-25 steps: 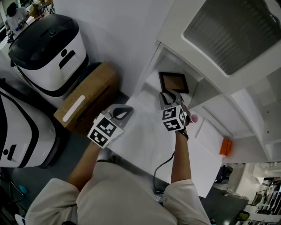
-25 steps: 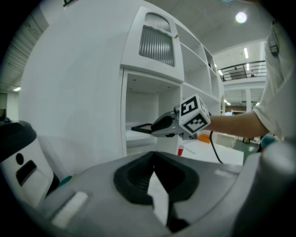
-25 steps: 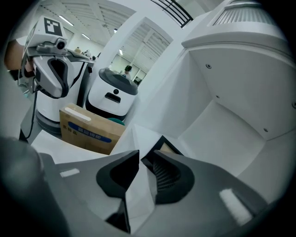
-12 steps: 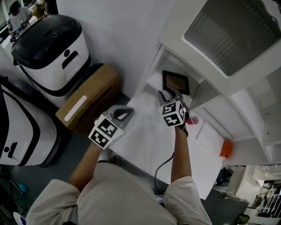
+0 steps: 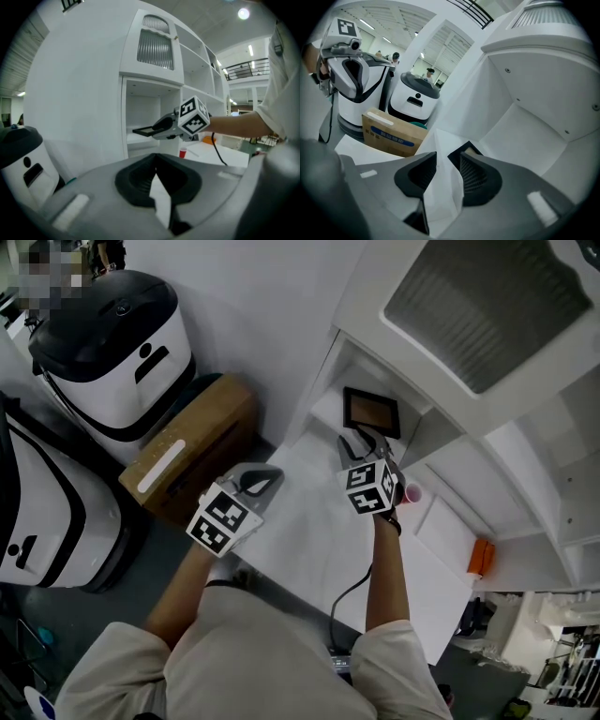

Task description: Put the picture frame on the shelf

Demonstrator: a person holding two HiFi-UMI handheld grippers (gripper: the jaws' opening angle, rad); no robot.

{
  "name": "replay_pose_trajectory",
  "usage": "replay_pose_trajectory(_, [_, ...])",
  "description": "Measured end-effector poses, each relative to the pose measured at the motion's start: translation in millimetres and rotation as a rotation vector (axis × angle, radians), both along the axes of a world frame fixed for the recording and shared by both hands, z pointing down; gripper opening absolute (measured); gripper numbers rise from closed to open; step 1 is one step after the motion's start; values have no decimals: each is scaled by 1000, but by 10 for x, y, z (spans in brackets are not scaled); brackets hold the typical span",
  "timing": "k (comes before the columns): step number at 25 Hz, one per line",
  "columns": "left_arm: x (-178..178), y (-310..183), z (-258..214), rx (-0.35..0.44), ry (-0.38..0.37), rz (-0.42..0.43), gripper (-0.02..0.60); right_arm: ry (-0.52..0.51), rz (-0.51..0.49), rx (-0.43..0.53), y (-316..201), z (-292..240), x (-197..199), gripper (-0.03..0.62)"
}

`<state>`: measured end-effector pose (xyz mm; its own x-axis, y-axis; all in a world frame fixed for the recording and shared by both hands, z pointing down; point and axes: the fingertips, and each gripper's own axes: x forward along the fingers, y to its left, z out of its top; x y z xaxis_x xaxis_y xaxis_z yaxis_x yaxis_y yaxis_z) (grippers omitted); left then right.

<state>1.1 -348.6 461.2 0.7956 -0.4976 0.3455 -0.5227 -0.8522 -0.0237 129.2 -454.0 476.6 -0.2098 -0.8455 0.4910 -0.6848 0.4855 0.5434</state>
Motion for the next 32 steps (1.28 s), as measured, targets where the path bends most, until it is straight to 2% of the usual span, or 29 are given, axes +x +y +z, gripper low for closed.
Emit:
replay_pose_trajectory(5, [105,148,-80,13,2,0,2,-15,28,9,295,-54,160,158])
replay_pose_trajectory(17, [383,621,-360,75,-21,-4,2,-175,178,68,1356,-354,770,123])
replay_pose_trajectory(26, [587,1163,-452,99,-14,-26,2,-222,212,61,2091,-369,1076,109])
replay_pose_trajectory(32, [712,1577,-501,118,-2,-42,2,-255,200,74,2580,-439,1149,98])
